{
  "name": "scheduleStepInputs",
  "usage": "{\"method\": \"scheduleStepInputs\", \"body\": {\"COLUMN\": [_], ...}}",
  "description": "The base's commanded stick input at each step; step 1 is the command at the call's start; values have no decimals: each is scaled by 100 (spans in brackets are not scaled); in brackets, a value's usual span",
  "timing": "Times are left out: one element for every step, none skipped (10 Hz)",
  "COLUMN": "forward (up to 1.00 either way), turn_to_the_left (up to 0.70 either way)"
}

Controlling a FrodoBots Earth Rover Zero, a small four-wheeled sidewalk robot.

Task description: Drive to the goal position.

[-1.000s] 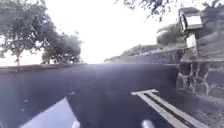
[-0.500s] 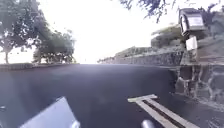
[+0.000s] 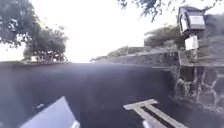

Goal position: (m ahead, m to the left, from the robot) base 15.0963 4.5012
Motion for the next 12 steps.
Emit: {"method": "scheduleStepInputs", "body": {"forward": [70, 70, 70, 70, 70, 70, 70, 70, 70, 70, 70, 70], "turn_to_the_left": [-34, -20, -6, 0, 0, 0, 0, 0, 0, 0, 0, 0]}}
